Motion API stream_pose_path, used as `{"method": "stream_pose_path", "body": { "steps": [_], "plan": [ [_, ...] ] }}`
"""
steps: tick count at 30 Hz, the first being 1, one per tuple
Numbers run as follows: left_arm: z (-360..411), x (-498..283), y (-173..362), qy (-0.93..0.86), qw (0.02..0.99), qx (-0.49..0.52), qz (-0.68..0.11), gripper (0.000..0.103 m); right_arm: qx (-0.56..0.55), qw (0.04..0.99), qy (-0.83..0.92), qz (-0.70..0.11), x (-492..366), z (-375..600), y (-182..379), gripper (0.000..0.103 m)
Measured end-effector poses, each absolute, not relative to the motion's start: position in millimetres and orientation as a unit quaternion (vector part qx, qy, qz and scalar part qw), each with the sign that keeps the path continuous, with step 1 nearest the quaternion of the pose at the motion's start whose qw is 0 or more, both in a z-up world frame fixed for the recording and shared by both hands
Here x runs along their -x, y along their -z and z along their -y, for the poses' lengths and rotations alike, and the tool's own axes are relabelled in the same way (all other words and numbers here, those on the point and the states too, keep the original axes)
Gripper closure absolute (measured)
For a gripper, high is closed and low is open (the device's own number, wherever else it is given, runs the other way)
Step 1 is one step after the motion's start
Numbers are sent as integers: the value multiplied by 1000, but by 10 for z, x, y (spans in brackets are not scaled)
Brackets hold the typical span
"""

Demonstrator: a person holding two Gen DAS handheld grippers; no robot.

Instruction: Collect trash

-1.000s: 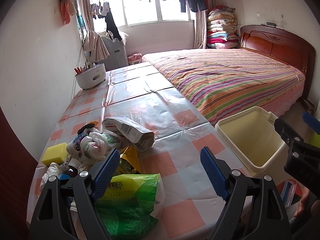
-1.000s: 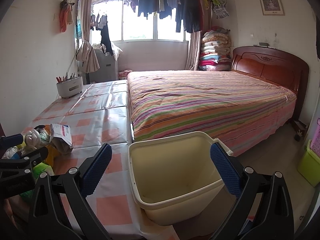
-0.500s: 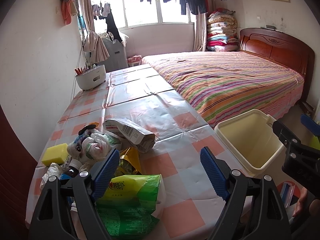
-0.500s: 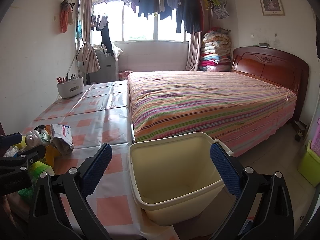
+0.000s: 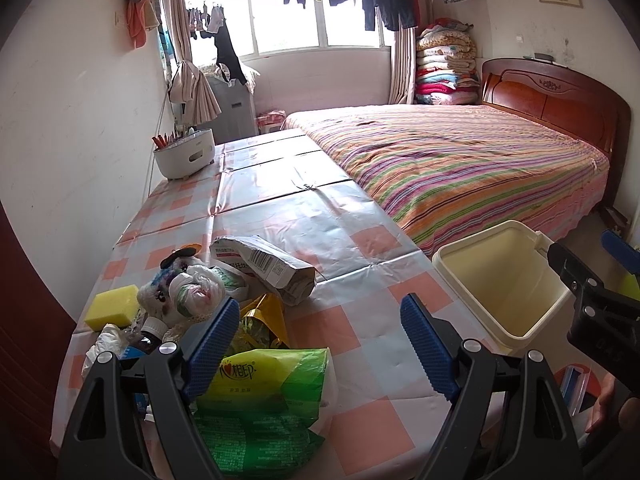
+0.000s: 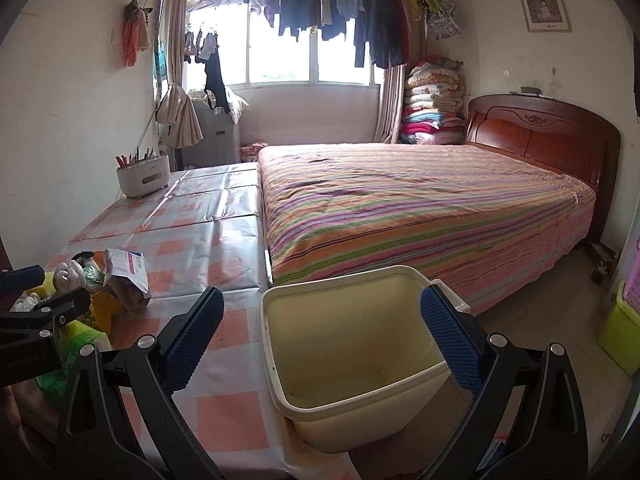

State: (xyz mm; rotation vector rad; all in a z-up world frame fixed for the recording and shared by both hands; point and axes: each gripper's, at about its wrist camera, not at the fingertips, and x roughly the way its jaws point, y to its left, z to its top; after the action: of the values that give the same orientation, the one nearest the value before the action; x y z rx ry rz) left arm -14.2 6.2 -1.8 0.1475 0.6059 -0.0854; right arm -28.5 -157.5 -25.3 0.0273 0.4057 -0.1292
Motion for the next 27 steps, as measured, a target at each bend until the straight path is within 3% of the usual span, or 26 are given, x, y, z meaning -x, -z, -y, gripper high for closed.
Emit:
{"method": "stream_pose_path", "body": {
  "steps": [27],
  "plan": [
    [-204, 161, 2, 36, 952, -64, -297, 22, -7, 978, 50, -203, 270, 1508, 265, 6]
  ]
}}
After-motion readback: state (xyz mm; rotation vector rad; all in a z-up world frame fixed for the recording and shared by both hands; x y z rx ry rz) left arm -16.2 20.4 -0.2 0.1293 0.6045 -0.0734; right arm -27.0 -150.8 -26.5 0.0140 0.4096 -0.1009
